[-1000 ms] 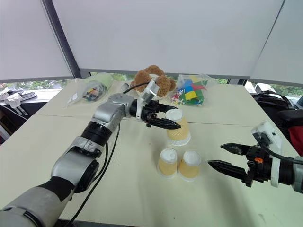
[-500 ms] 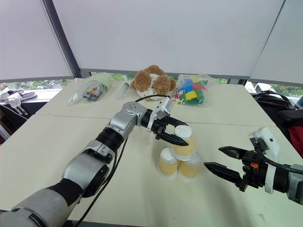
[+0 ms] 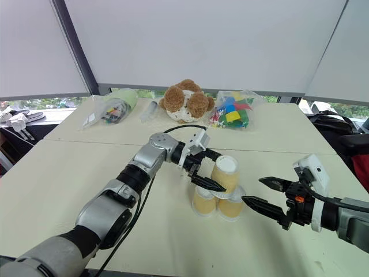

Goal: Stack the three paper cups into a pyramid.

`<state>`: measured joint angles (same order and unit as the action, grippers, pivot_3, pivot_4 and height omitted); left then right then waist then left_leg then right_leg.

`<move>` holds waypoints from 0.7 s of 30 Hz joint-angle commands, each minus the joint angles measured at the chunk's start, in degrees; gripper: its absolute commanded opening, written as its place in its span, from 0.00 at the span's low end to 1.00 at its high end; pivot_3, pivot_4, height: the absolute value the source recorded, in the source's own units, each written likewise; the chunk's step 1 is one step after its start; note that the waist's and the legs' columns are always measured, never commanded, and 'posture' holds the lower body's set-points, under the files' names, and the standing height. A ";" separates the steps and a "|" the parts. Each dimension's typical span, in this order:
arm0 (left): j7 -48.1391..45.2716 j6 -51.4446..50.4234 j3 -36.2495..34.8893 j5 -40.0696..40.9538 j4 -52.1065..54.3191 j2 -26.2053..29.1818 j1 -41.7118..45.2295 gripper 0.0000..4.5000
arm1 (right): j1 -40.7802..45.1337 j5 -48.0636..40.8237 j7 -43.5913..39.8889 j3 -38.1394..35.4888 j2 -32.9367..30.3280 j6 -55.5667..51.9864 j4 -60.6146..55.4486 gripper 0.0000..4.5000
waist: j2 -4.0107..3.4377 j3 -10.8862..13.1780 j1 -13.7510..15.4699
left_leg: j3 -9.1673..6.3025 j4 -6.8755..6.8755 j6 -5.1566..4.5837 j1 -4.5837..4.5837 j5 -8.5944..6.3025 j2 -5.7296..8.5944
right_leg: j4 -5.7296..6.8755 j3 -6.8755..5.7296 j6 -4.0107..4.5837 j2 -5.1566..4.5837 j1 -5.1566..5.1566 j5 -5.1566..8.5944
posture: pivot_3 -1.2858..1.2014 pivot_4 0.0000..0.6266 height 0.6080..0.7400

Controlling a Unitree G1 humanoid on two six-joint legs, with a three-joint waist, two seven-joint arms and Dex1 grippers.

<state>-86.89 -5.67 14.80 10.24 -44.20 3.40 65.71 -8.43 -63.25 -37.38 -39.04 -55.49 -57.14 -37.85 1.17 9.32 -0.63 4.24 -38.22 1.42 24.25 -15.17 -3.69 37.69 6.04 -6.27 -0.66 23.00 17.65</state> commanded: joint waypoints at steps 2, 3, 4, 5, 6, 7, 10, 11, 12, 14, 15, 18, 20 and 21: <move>0.24 -2.76 -2.66 2.66 3.06 -0.10 3.81 0.98 | -0.28 0.44 -0.05 -0.61 -0.02 1.26 -0.04 1.00 | 0.00 0.00 0.00 | 0.00 0.00 0.00 0.00 0.00 0.00 | 0.00 0.00 0.00 0.00 0.00 0.00 | 0.52 0.24 1.00; -0.33 -4.43 -3.72 4.04 3.78 0.23 5.06 0.98 | -0.57 0.73 -0.19 -0.55 0.05 1.40 0.05 1.00 | 0.00 0.00 -0.01 | 0.00 0.00 0.00 0.00 0.00 0.00 | 0.00 0.00 0.00 0.00 0.00 0.00 | 0.52 0.24 1.00; -0.69 -5.62 -4.40 4.90 4.26 0.44 5.87 0.98 | -0.78 0.92 -0.28 -0.51 0.08 1.51 0.11 1.00 | 0.00 0.00 -0.02 | 0.00 0.00 0.00 0.01 0.00 0.00 | 0.00 0.00 0.00 0.00 0.00 0.00 | 0.52 0.24 1.00; -0.68 -6.95 -5.55 6.02 4.63 0.86 7.41 0.98 | -1.08 1.21 -0.50 -0.48 0.15 1.69 0.23 1.00 | 0.01 0.01 -0.04 | 0.00 0.00 0.00 0.02 0.00 0.00 | 0.00 -0.01 0.00 0.00 0.01 0.00 | 0.52 0.24 1.00; -0.48 -8.26 -6.92 7.19 4.85 1.41 9.13 0.98 | -1.30 1.51 -0.73 -0.43 0.24 1.88 0.49 1.00 | 0.01 0.01 -0.05 | 0.00 0.00 0.00 0.02 0.00 0.00 | 0.00 -0.01 0.00 0.00 0.02 0.00 | 0.52 0.24 1.00; 0.10 -9.37 -8.68 8.41 4.68 2.29 11.11 0.98 | -1.49 1.96 -1.08 -0.37 0.32 2.17 0.97 1.00 | 0.01 0.01 -0.06 | 0.00 0.00 0.00 0.04 0.00 0.00 | 0.00 -0.01 0.00 0.01 0.03 0.00 | 0.52 0.24 1.00; 5.50 -11.87 -14.63 11.26 3.12 5.39 15.60 0.98 | -2.29 3.30 -2.04 -0.80 0.70 3.29 2.29 1.00 | 0.00 0.00 -0.16 | -0.01 0.01 0.00 0.03 0.00 0.00 | 0.00 -0.01 -0.01 0.01 0.04 0.00 | 0.52 0.24 1.00; 8.18 -13.87 -16.92 12.34 2.33 6.82 16.85 0.98 | -2.59 3.63 -2.40 -1.27 0.93 3.69 2.83 1.00 | -0.01 0.00 -0.29 | -0.01 0.01 0.00 0.02 0.00 0.00 | 0.00 -0.01 -0.01 0.01 0.04 0.00 | 0.52 0.24 1.00; 10.03 -14.33 -18.37 12.40 3.01 9.12 16.63 0.98 | -2.88 4.10 -2.85 -1.83 1.20 4.24 3.75 1.00 | -0.03 -0.02 -0.40 | -0.01 0.01 0.00 0.02 0.00 0.00 | 0.01 -0.01 -0.01 0.02 0.04 0.00 | 0.52 0.24 1.00; 12.35 -15.67 -19.36 11.31 5.93 14.21 13.76 0.98 | -3.03 5.35 -3.54 -1.82 1.74 5.47 5.81 1.00 | -0.12 -0.07 -0.58 | 0.00 0.06 0.00 -0.07 0.00 -0.01 | 0.08 0.01 -0.03 0.02 0.04 0.01 | 0.52 0.24 1.00; 13.47 -16.78 -19.14 10.37 8.50 17.04 10.90 0.98 | -3.28 6.36 -4.16 -1.13 1.98 6.17 7.03 1.00 | -0.15 -0.08 -0.68 | 0.01 0.06 0.00 -0.13 0.00 -0.01 | 0.18 0.02 -0.06 0.02 0.04 0.03 | 0.52 0.24 1.00; 16.59 -22.01 -19.06 10.27 16.31 23.08 2.17 0.98 | -2.65 9.42 -5.35 1.31 3.08 8.68 11.06 1.00 | -0.18 -0.10 -0.49 | 0.06 0.13 0.02 -0.43 0.01 -0.05 | 0.38 0.05 -0.08 0.04 -0.09 0.06 | 0.52 0.24 1.00; 18.92 -24.59 -18.61 9.96 23.26 26.32 -5.58 0.98 | -1.20 12.68 -5.71 3.36 3.52 11.16 14.83 1.00 | -0.16 -0.09 -0.35 | 0.07 0.12 0.08 -0.48 0.05 -0.09 | 0.40 0.04 -0.07 0.04 -0.14 0.07 | 0.52 0.24 1.00; 20.25 -26.30 -18.70 10.24 27.22 27.51 -9.66 0.98 | -0.48 14.32 -5.87 4.32 3.60 12.44 16.58 1.00 | -0.16 -0.09 -0.35 | 0.11 0.07 0.10 -0.47 0.06 -0.09 | 0.41 0.04 -0.07 0.02 -0.15 0.07 | 0.52 0.24 1.00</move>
